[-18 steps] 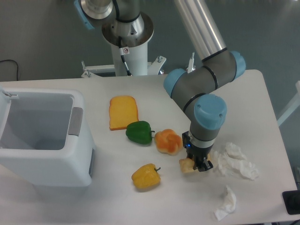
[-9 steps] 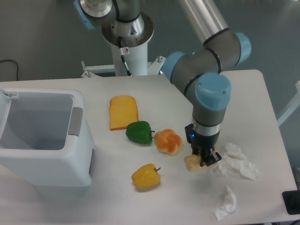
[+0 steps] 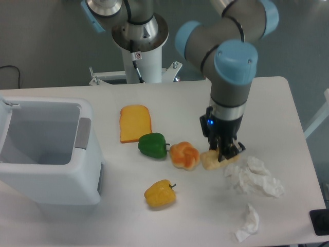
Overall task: Pick up the square bread
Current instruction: 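Lift the gripped bread piece up off the table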
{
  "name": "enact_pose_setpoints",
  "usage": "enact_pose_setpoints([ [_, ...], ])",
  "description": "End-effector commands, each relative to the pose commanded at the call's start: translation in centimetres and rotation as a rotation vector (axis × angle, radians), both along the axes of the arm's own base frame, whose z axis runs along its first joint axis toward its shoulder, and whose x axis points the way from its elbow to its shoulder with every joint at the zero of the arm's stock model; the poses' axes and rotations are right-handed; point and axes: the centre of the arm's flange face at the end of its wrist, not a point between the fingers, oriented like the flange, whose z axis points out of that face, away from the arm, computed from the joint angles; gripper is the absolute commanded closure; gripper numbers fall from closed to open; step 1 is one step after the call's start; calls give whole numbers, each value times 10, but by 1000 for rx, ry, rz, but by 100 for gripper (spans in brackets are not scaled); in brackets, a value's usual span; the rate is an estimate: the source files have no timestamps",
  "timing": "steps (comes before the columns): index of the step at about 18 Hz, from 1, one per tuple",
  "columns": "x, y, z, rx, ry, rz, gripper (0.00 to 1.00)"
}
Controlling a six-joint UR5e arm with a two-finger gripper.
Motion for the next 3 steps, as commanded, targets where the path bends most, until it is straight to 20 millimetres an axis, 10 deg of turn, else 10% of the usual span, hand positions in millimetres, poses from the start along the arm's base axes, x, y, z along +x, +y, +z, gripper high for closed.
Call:
enact_pose_setpoints([
  [3, 8, -1, 4, -3, -7, -8, 47],
])
